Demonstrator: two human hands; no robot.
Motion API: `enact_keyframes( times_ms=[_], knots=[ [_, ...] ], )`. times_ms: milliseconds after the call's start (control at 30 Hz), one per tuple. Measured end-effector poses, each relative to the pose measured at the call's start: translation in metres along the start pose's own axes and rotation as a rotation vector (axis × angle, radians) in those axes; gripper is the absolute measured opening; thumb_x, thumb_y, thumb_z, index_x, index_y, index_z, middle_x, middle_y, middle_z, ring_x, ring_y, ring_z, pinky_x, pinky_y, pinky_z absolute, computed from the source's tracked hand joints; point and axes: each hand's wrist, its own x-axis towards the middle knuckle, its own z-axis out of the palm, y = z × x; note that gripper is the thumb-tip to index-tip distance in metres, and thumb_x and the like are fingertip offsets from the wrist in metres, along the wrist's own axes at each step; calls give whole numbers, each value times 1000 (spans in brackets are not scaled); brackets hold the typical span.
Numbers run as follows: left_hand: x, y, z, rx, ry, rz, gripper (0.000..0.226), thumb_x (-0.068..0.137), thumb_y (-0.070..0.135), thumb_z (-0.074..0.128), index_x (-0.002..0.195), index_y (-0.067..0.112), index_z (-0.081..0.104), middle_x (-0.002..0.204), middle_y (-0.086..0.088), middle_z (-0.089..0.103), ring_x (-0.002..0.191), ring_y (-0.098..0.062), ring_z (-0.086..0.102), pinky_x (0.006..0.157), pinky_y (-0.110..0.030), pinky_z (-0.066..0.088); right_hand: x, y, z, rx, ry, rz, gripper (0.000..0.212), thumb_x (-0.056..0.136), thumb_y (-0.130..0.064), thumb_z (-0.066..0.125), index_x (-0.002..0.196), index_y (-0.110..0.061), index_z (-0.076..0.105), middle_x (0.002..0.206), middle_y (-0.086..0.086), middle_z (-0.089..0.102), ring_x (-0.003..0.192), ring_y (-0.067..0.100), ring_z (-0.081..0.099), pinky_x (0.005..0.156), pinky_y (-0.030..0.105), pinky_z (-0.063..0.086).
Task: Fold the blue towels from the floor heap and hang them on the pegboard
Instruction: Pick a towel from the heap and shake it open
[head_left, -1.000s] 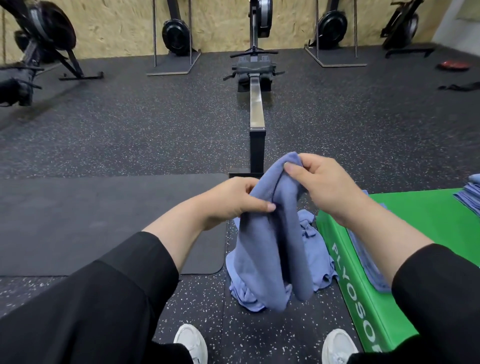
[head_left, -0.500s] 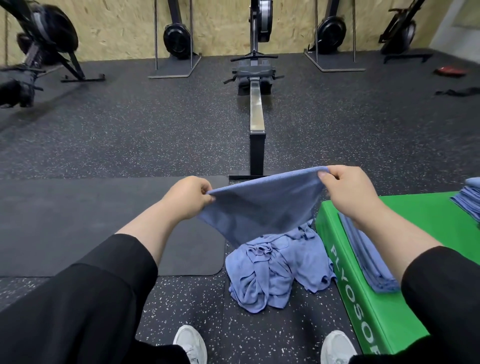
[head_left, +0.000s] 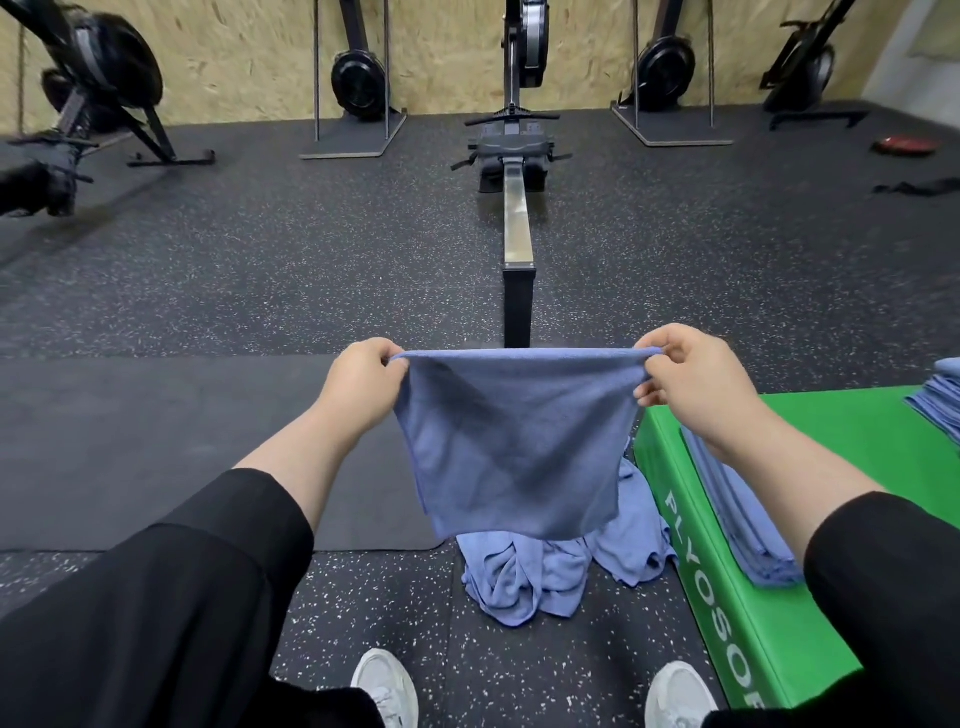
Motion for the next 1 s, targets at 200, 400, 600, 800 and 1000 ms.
enact_keyframes(
  times_ms=[200,400,600,800,1000],
  knots=[
    [-1,-4,-4,-141,-45,15,19,101,27,53,89,15,61,77,3,59,71,-17,49,66,-33,43,0,5,-6,-73,-88,-21,4,93,-6,68,91,-4,70,72,13,67,60,20,64,72,41,58],
    [-2,-7,-11,19,-130,112,8,95,20,65,90,15,69,84,-1,69,77,-18,57,67,-30,43,7,14,-12,-340,51,-72,13,95,-15,62,83,-17,66,71,8,72,68,25,74,77,48,58],
    [1,-10,-10,-208,7,10,16,87,24,76,79,12,69,80,-12,69,72,-19,57,68,-38,50,14,22,-18,-270,58,-35,19,96,-15,57,82,-21,69,71,4,75,69,21,76,85,49,60],
    [0,-6,-6,-341,14,11,19,92,24,72,80,9,71,73,-7,61,71,-16,53,70,-33,43,11,13,-23,-364,123,-99,21,97,-26,56,86,-22,73,74,4,72,75,29,70,77,40,55],
    [4,-6,-4,-302,26,15,21,94,28,69,79,13,71,84,-19,71,74,-17,59,82,-49,57,5,5,-29,-437,184,-116,21,101,-18,54,97,-5,71,83,9,63,82,30,54,70,32,33]
  ],
)
